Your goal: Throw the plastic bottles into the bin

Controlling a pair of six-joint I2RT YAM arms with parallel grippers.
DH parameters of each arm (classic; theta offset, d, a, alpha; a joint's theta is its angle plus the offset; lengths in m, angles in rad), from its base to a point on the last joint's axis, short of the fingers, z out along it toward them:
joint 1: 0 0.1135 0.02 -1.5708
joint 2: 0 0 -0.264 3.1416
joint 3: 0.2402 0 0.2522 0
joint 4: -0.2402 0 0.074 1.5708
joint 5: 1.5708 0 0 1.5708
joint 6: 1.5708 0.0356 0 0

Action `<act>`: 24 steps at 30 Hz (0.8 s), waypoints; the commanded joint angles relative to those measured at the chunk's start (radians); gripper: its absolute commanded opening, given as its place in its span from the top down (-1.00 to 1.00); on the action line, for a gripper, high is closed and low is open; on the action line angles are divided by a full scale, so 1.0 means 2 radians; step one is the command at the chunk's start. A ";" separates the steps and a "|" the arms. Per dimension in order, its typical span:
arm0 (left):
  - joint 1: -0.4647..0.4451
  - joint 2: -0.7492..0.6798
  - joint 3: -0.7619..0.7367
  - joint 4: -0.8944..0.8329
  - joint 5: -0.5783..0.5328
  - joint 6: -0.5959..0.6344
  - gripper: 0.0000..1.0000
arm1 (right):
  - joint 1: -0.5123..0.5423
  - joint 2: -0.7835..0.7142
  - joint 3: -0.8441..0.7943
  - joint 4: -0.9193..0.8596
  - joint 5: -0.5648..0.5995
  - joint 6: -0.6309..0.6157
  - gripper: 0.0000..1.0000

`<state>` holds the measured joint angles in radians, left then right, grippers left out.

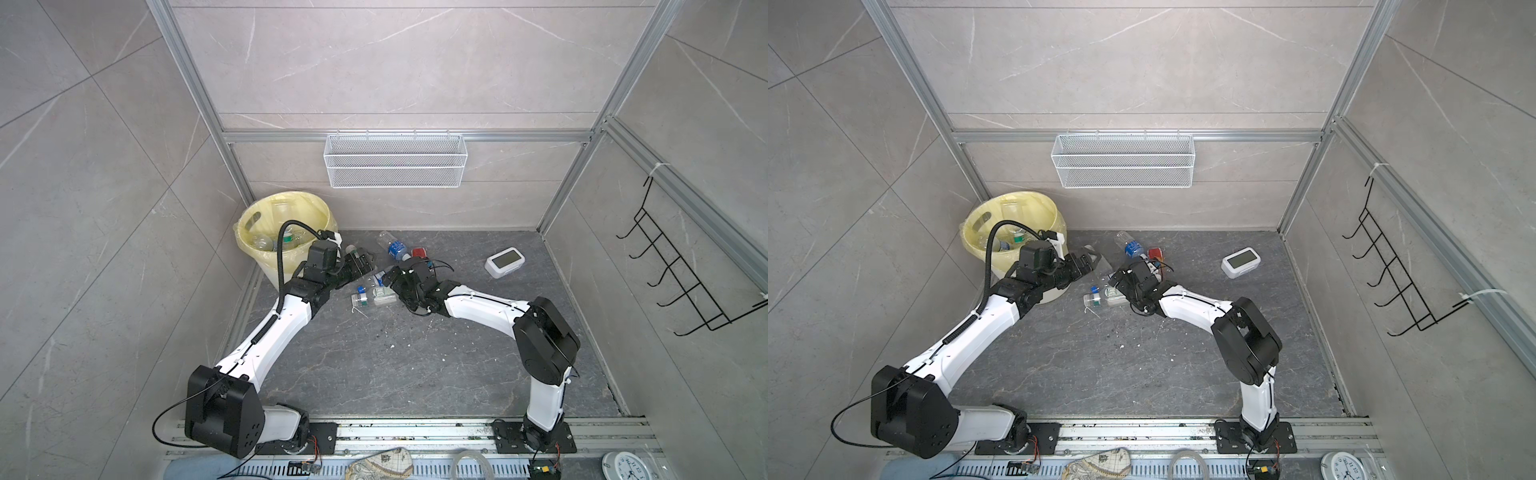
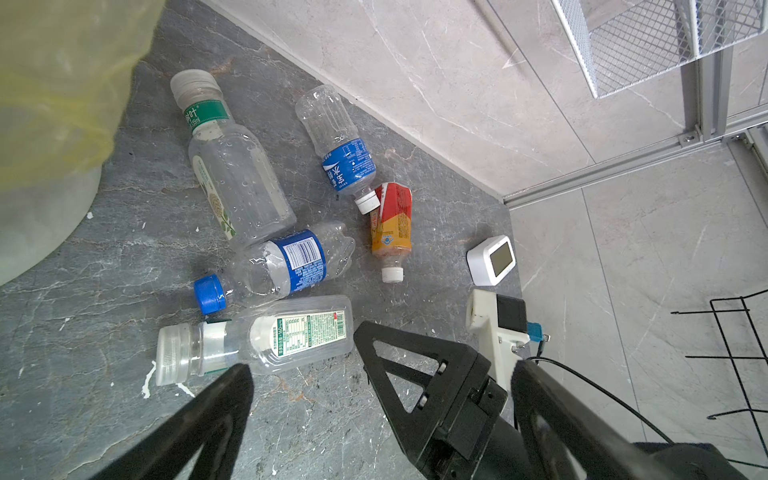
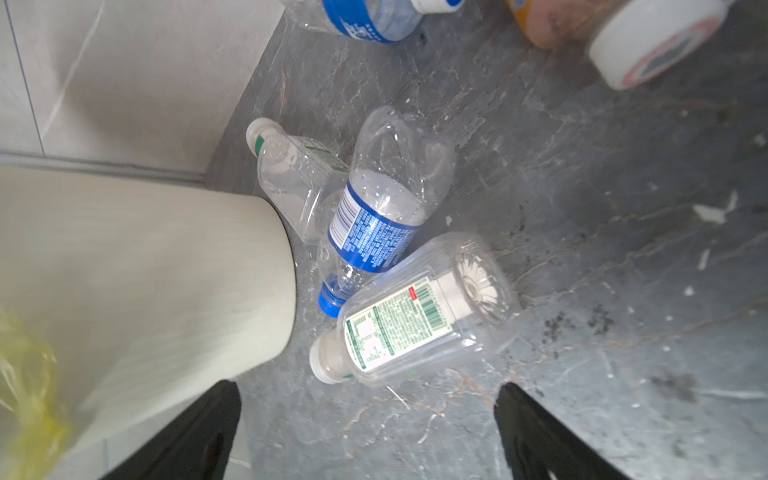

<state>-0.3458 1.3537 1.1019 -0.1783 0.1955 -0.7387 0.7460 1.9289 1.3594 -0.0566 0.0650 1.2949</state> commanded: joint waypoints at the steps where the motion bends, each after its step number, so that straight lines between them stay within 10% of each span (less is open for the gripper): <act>1: 0.003 0.004 0.000 0.014 0.013 -0.007 -0.99 | 0.005 0.033 0.013 0.000 0.006 0.077 -0.99; 24: 0.007 0.007 0.000 0.021 0.030 -0.019 -1.00 | 0.001 0.109 0.076 -0.077 0.052 0.073 -0.95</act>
<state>-0.3374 1.3663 1.1019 -0.1768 0.2390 -0.7639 0.7593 2.1239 1.5116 -0.1631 0.1356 1.4727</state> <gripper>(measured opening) 0.999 0.975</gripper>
